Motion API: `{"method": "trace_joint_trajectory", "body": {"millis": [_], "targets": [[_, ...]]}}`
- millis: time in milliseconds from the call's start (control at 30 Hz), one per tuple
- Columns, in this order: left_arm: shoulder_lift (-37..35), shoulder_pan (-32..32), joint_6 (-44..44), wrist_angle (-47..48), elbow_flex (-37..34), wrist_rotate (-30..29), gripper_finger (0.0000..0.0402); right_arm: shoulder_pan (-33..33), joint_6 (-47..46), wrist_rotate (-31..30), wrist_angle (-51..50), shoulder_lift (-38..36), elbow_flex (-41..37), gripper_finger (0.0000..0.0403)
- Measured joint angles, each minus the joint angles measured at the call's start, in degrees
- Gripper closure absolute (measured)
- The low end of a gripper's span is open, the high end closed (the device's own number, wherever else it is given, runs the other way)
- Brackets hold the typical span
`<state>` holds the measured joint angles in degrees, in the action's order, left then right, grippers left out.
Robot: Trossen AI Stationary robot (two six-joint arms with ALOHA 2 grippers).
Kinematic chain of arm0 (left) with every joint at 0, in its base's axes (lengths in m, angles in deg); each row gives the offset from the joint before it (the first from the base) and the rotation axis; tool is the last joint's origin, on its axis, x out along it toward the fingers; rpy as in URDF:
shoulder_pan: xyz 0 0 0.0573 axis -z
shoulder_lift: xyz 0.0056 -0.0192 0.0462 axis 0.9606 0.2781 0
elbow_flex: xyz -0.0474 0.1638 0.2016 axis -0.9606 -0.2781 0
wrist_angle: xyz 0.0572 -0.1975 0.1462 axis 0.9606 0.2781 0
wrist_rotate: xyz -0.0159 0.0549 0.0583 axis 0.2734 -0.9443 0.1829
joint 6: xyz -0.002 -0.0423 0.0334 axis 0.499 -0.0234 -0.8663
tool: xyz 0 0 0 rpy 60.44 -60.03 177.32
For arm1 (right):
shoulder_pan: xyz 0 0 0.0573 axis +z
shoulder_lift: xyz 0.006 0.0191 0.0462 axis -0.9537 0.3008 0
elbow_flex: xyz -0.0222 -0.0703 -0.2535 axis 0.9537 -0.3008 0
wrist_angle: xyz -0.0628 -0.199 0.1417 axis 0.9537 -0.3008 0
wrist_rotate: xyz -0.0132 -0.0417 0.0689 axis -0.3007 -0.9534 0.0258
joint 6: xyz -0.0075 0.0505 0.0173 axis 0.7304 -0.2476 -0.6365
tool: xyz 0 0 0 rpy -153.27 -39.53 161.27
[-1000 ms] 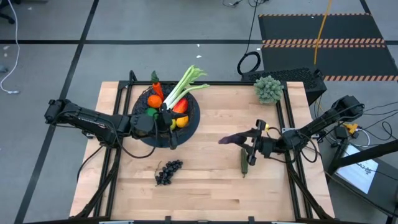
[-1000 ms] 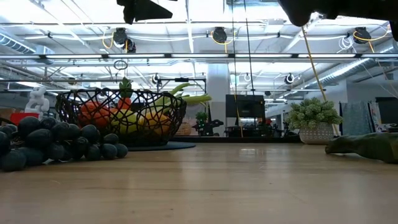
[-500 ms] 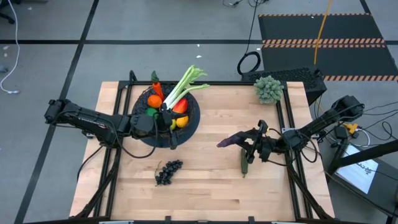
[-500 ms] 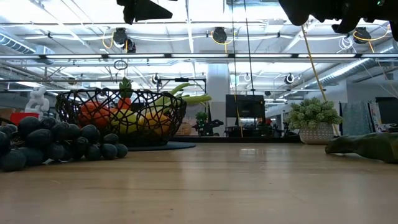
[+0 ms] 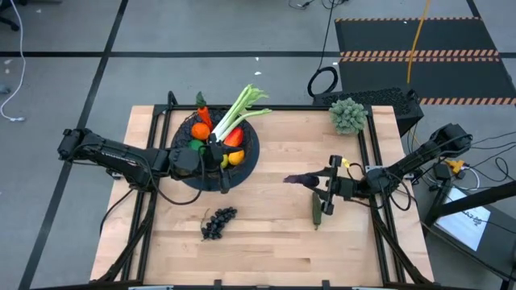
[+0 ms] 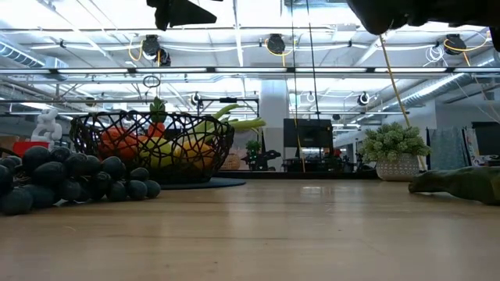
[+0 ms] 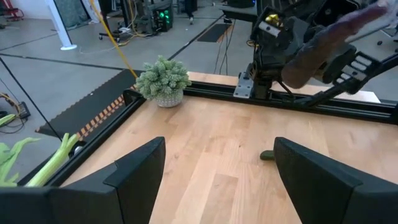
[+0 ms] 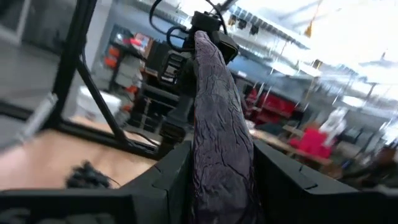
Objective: Build produce basket
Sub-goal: Put the violet eggplant into the black basket
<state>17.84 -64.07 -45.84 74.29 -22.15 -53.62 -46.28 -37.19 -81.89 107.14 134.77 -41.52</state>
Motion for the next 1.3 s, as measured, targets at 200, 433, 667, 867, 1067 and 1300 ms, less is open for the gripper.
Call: {"method": "trace_joint_trajectory", "body": {"millis": [200, 433, 667, 867, 1067, 1300], "targets": [[0.0, 0.0, 0.8, 0.0, 0.0, 0.0, 0.0105, 0.0, -11.9, 0.0, 0.0, 0.0, 0.0, 0.0257], [0.0, 0.0, 2.0, -2.4, 0.0, 2.8, 0.0105, 0.0, -23.2, 0.0, 0.0, 0.0, 0.0, 0.0257], [0.0, 1.5, 1.6, -6.2, 0.0, 7.1, 0.0105, 0.0, -35.7, 0.0, 0.0, 0.0, 0.0, 0.0257], [0.0, 2.7, 0.1, -8.2, 0.0, 7.2, 0.0105, 0.0, -39.2, 0.0, 0.0, 0.0, 0.0, 0.0257], [3.7, 3.8, -5.2, -15.0, 0.0, 7.4, 0.0105, 0.0, -32.3, 0.0, -0.1, 0.0, 0.0, 0.0257], [12.7, 4.3, -12.6, -28.5, 0.0, 7.6, 0.0105, 0.0, -26.5, 0.0, -0.9, 0.0, 0.0, 0.0257]]}}
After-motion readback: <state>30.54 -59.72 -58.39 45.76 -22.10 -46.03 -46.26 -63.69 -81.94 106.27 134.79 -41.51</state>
